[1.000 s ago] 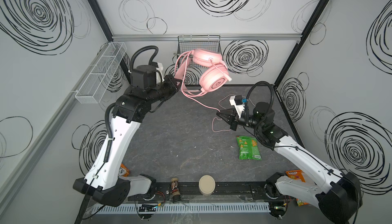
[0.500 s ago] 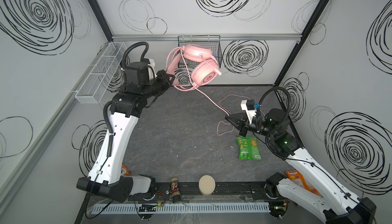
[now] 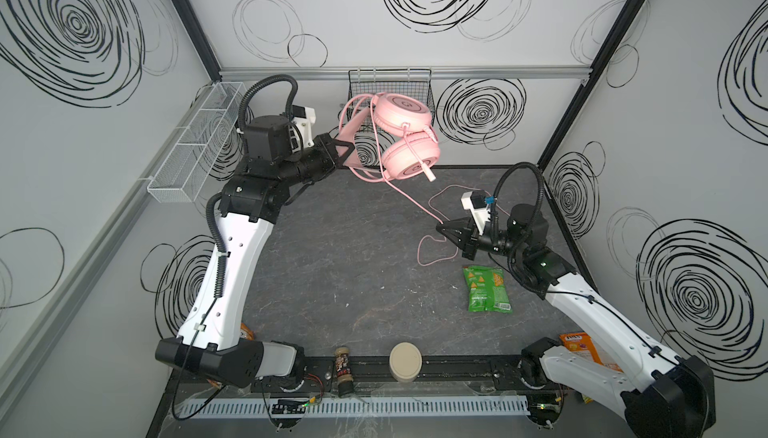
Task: Wrap the headphones
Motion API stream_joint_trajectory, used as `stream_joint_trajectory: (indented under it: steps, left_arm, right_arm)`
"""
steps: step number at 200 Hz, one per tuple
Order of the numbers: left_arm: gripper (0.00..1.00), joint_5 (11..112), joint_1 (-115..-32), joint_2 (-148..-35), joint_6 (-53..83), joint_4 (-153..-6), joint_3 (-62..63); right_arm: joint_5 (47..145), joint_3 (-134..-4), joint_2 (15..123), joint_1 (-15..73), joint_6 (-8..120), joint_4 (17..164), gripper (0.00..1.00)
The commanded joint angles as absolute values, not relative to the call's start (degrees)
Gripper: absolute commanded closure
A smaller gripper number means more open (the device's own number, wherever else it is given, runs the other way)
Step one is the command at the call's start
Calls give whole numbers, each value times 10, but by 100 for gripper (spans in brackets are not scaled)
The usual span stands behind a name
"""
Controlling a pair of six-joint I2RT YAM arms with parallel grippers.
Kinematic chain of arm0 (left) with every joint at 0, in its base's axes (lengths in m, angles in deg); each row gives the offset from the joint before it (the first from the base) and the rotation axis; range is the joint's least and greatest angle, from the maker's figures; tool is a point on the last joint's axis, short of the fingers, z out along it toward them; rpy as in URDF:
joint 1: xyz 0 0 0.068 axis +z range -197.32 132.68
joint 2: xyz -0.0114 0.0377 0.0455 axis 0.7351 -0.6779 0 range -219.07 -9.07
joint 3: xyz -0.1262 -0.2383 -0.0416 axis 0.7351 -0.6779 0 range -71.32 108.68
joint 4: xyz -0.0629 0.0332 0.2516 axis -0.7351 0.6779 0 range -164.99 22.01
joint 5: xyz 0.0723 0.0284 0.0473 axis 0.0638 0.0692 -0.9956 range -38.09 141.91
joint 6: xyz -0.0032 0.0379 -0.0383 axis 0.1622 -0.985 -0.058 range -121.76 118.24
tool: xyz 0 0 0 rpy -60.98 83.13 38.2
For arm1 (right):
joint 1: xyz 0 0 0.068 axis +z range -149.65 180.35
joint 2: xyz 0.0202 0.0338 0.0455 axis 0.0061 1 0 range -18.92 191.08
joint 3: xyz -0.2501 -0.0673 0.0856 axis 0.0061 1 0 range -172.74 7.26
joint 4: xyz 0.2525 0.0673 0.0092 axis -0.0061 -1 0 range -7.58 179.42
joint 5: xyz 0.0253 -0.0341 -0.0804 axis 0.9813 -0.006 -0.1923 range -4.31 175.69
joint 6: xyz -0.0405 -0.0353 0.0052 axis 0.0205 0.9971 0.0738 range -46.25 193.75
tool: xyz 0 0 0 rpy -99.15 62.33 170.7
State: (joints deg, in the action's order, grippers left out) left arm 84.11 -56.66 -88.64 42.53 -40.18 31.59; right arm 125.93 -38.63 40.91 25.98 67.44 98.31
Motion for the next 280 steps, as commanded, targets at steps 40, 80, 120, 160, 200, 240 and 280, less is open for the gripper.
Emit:
stream_joint_trajectory:
  steps: [40,80,120,160,200,240,280]
  left_arm:
    - [100,835,-583,-880,311,-359,399]
    - [100,680,-656,-877,231,-267,420]
    - [100,565,-718,-873,174,-223,404]
    - [100,512,-757,-865,133,-210,390]
    - [100,356,-850,-867,67,-194,373]
    - [100,277,-864,-861,27,-208,342]
    - [100,159,-914,-866,-26,-217,322]
  right_arm:
    - [1189,-512,477,238,698,901,100]
    - [1137,-579,490,239,704,835,100]
    - [1095,-621,491,237,702,801,100]
    - [1076,-650,488,223,704,790,100]
    - [1075,-685,491,227,720,769,100]
    - [1035,-688,479,242,768,719,100]
    - [924,-702,475,296,856,657,100]
